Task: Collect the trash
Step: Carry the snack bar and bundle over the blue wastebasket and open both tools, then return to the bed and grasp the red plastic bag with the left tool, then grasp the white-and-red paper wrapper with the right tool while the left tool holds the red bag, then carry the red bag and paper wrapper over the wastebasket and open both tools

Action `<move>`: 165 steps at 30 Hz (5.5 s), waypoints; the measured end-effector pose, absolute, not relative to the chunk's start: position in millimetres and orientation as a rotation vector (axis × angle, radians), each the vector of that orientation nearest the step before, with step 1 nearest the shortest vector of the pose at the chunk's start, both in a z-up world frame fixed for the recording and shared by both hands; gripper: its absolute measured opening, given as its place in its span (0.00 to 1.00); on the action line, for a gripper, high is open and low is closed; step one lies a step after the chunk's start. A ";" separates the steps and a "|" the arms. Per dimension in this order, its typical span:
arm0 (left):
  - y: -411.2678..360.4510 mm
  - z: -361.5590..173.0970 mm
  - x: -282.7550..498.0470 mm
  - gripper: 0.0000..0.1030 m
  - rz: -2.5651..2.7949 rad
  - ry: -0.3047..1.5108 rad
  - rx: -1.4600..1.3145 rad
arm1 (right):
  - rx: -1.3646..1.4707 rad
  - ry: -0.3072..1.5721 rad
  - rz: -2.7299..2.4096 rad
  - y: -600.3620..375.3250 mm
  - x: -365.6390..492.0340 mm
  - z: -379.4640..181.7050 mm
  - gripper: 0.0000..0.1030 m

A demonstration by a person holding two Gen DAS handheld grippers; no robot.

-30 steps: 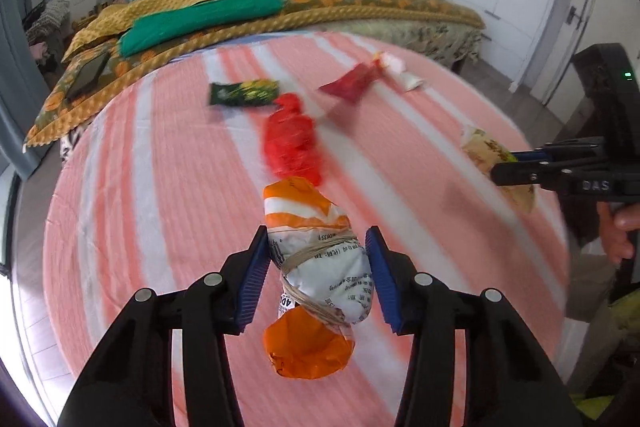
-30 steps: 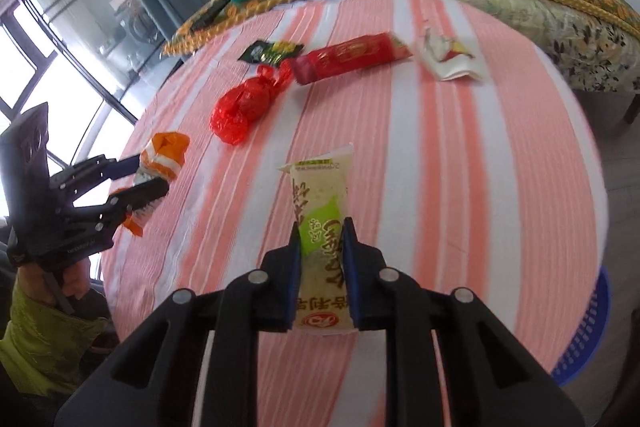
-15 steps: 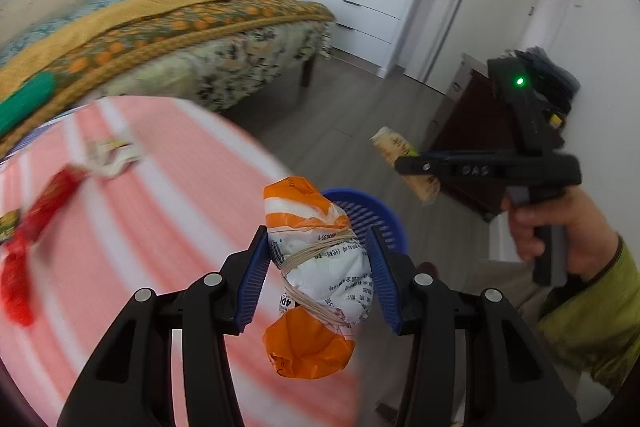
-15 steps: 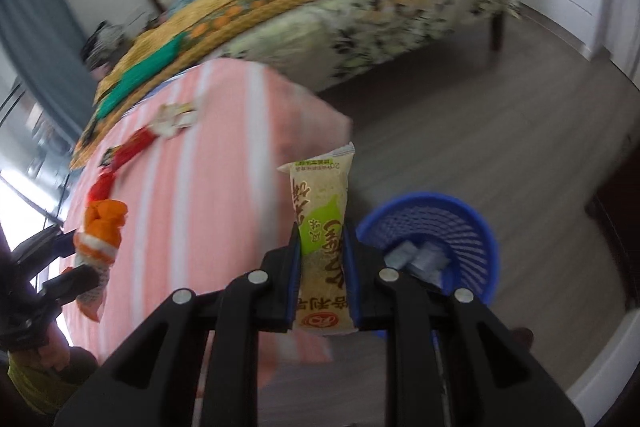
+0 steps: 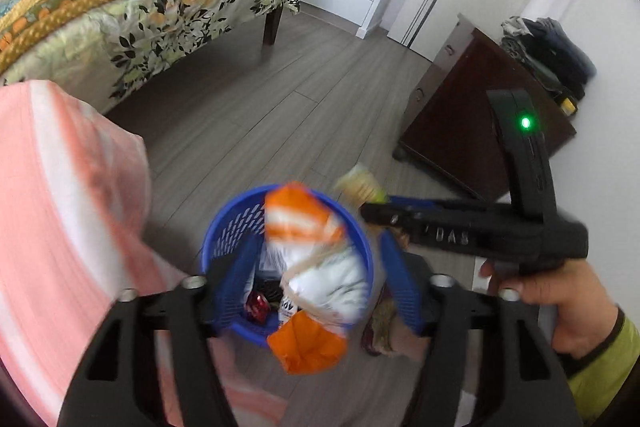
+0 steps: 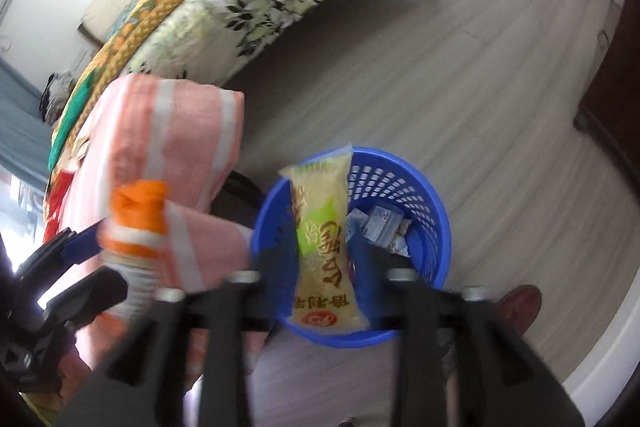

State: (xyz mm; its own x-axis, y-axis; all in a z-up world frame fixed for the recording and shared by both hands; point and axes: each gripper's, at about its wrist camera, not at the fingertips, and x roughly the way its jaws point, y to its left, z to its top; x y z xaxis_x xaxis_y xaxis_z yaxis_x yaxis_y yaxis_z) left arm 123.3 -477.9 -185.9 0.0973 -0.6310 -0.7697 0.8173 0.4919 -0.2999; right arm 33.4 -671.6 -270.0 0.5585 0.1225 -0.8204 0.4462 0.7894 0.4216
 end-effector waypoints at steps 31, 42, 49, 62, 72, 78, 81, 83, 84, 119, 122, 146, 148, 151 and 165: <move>-99.8 -157.5 145.1 0.95 -0.383 0.872 0.152 | 0.037 0.803 0.075 -333.6 88.2 -184.8 0.90; -46.7 -189.2 176.3 0.95 -0.275 0.965 0.218 | -0.034 0.901 0.089 -269.8 168.7 -207.8 0.90; -43.3 -186.5 188.0 0.95 -0.339 0.965 0.183 | -0.016 0.916 0.086 -272.1 170.4 -211.2 0.96; -68.9 -177.1 300.5 0.93 -0.391 0.920 0.211 | -0.017 0.917 0.085 -272.6 170.8 -211.0 0.96; -57.3 -171.8 283.3 0.43 -0.434 0.902 0.172 | -0.017 0.917 0.085 -272.7 170.6 -211.2 0.96; -26.2 -162.3 236.4 0.44 -0.428 0.908 0.140 | -0.017 0.917 0.085 -272.8 170.4 -211.3 0.96; -17.5 -165.7 217.6 0.44 -0.429 0.918 0.128 | -0.017 0.917 0.085 -272.8 170.3 -211.3 0.96; -14.0 -168.5 211.8 0.51 -0.418 0.917 0.124 | -0.017 0.917 0.085 -272.6 170.2 -211.3 0.96; -12.4 -170.4 210.2 0.62 -0.408 0.916 0.124 | -0.015 0.917 0.086 -272.8 170.2 -211.2 0.96; -9.9 -193.7 211.4 0.92 -0.359 0.934 0.183 | -0.014 0.850 0.153 -293.1 260.9 -158.3 0.06; -9.7 -193.8 211.8 0.92 -0.358 0.934 0.185 | 0.002 0.849 0.197 -289.4 227.6 -152.8 0.06; -15.7 -171.4 208.2 0.42 -0.510 0.894 0.117 | 0.148 0.828 0.281 -293.7 91.5 -151.5 0.06; -17.4 -163.6 203.9 0.41 -0.536 0.883 0.077 | 0.181 0.817 0.277 -305.1 85.0 -149.1 0.06; -36.6 -148.7 189.4 0.41 -0.575 0.859 0.079 | 0.227 0.798 0.264 -325.7 72.1 -145.5 0.06; -271.2 -114.4 108.6 0.41 -1.000 0.915 0.092 | 0.487 0.755 -0.053 -529.4 2.2 -164.9 0.06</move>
